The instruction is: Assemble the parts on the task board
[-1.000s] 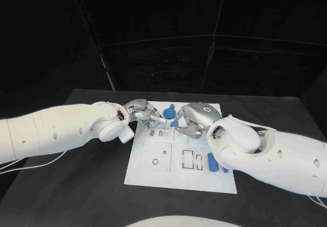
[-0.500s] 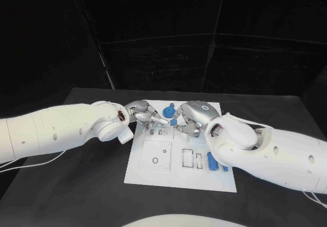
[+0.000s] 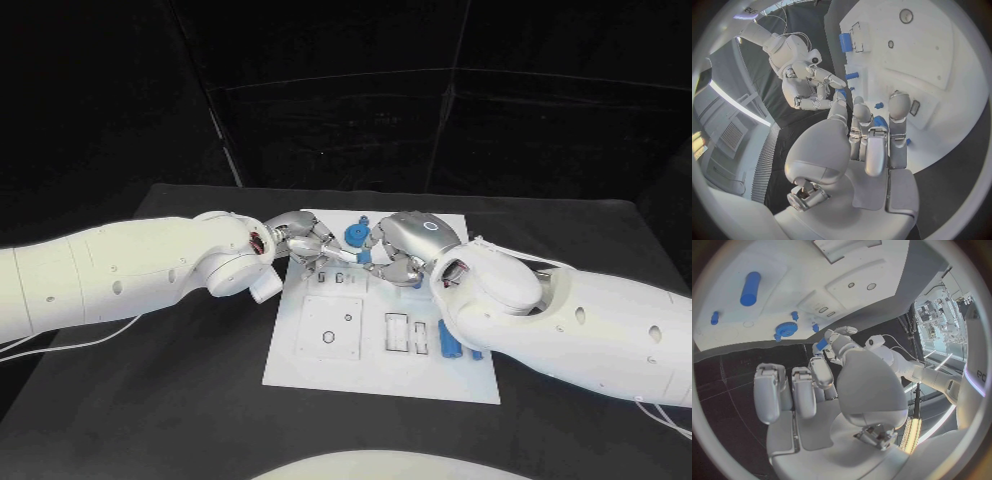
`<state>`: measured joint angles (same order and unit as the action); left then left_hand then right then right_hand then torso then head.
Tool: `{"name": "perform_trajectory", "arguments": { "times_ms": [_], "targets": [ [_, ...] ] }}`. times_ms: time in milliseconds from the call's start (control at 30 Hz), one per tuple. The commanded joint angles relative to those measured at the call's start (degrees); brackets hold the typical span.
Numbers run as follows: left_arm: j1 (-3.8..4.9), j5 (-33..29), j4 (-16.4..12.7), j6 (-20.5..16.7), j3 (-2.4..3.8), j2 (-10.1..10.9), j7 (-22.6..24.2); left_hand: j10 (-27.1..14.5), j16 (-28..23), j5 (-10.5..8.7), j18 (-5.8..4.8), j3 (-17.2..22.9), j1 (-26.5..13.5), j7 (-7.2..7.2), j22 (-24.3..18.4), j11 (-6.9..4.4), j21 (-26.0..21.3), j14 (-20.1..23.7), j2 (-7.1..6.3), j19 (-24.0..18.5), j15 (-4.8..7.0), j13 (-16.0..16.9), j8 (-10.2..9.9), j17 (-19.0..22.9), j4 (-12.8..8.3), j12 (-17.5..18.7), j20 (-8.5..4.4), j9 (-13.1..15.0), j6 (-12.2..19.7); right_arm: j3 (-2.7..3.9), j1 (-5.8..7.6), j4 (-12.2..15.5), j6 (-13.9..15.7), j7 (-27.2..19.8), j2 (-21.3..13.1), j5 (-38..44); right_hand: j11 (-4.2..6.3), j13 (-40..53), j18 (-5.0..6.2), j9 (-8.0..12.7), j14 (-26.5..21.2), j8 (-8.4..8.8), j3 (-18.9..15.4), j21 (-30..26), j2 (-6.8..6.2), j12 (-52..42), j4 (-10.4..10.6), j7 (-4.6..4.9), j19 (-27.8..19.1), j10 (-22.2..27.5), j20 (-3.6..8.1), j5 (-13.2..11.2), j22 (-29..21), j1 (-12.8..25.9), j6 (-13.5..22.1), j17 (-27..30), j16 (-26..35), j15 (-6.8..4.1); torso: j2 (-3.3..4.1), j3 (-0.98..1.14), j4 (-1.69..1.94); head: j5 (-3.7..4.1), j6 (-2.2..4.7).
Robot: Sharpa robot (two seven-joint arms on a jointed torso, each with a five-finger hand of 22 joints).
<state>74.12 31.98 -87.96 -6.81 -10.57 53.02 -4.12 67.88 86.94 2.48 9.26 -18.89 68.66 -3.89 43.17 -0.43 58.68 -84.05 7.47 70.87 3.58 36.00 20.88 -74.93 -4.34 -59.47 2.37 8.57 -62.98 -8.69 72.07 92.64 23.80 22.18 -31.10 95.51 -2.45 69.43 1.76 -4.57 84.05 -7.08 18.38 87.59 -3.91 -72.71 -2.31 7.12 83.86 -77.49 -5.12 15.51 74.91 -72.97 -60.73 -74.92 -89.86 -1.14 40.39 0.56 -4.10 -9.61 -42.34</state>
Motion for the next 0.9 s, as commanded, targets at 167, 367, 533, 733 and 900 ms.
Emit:
{"name": "perform_trajectory", "arguments": {
  "times_ms": [167, 367, 533, 733, 900],
  "targets": [
    [0.04, 0.3, 0.1, 0.8, 0.04, -0.2, -0.5, 0.5, 0.3, 0.19, -0.80, -0.3, -0.7, 0.17, 0.4, -0.09, 0.6, -4.5, 0.37, 0.5, 0.55, 0.4, 0.5, -8.2, 0.3, -0.5, -0.18, 0.2, -0.3, 0.05, 0.12, 0.7, 0.8, -0.9, 0.0, 0.0, 0.01, 0.1, -0.45, -0.1, 6.0, -0.29, 0.1, -0.1, -0.18, -0.2, 0.2, 0.20, 3.2, -0.2, 0.37, 0.2, 9.1, 0.5, -0.4, -15.1, -0.1, -0.36, -0.03, 0.01, -0.01, -0.04, -0.11],
    [0.04, 0.3, 0.3, 1.2, 0.04, -0.2, -0.7, 0.7, 0.4, 0.21, -0.84, 0.0, 0.4, 0.29, 0.8, -0.22, 0.9, -4.5, 0.98, 0.6, 0.66, 0.7, 0.8, -8.5, 0.1, -0.6, -0.27, 0.5, -0.2, 0.05, 0.12, 0.9, 2.0, -1.2, -0.1, 0.0, 0.04, 0.2, -0.44, -0.1, 6.0, -0.30, 0.2, -0.2, -0.14, -0.2, 0.2, 0.18, 3.2, -0.2, 0.40, 0.1, 9.0, 0.4, -0.4, -15.1, -0.1, -0.38, -0.05, 0.01, -0.01, -0.08, -0.13],
    [0.04, 0.3, 0.6, 1.4, 0.04, -0.2, -0.9, 0.9, 0.5, 0.21, -0.89, 0.2, 1.3, 0.36, 1.1, -0.28, 1.1, -4.6, 1.29, 0.6, 0.71, 1.0, 1.1, -8.7, -0.2, -0.8, -0.34, 0.7, -0.1, 0.05, 0.11, 1.1, 2.4, -1.3, -0.1, 0.0, 0.04, 0.2, -0.44, -0.1, 6.0, -0.30, 0.2, -0.2, -0.14, -0.2, 0.2, 0.18, 3.2, -0.2, 0.40, 0.1, 9.0, 0.4, -0.4, -15.1, -0.1, -0.38, -0.04, -0.01, 0.05, -0.02, -0.11],
    [0.04, 0.3, 0.8, 1.5, 0.05, -0.3, -1.0, 0.9, 0.6, 0.22, -0.92, 0.4, 2.0, 0.40, 1.4, -0.32, 1.3, -4.6, 1.53, 0.6, 0.74, 1.2, 1.3, -8.8, -0.5, -0.8, -0.37, 0.9, -0.1, 0.05, 0.11, 1.3, 2.9, -1.5, -0.1, 0.0, 0.04, 0.2, -0.43, -0.1, 6.0, -0.29, 0.2, -0.2, -0.11, -0.3, 0.3, 0.18, 3.2, -0.3, 0.41, 0.1, 9.0, 0.4, -0.4, -15.1, -0.1, -0.40, -0.02, -0.01, 0.00, -0.05, -0.16],
    [0.04, 0.3, 0.9, 1.5, 0.05, -0.3, -1.0, 0.9, 0.6, 0.22, -0.92, 0.4, 2.0, 0.40, 1.4, -0.33, 1.4, -4.6, 1.54, 0.6, 0.74, 1.2, 1.3, -8.8, -0.5, -0.8, -0.37, 0.9, -0.1, 0.05, 0.11, 1.5, 3.2, -1.7, 0.0, 0.0, 0.04, 0.2, -0.43, -0.1, 6.0, -0.29, 0.2, -0.2, -0.11, -0.3, 0.3, 0.18, 3.2, -0.3, 0.41, 0.1, 9.0, 0.4, -0.4, -15.1, -0.1, -0.40, -0.04, -0.02, 0.01, -0.01, -0.24]
  ]
}}
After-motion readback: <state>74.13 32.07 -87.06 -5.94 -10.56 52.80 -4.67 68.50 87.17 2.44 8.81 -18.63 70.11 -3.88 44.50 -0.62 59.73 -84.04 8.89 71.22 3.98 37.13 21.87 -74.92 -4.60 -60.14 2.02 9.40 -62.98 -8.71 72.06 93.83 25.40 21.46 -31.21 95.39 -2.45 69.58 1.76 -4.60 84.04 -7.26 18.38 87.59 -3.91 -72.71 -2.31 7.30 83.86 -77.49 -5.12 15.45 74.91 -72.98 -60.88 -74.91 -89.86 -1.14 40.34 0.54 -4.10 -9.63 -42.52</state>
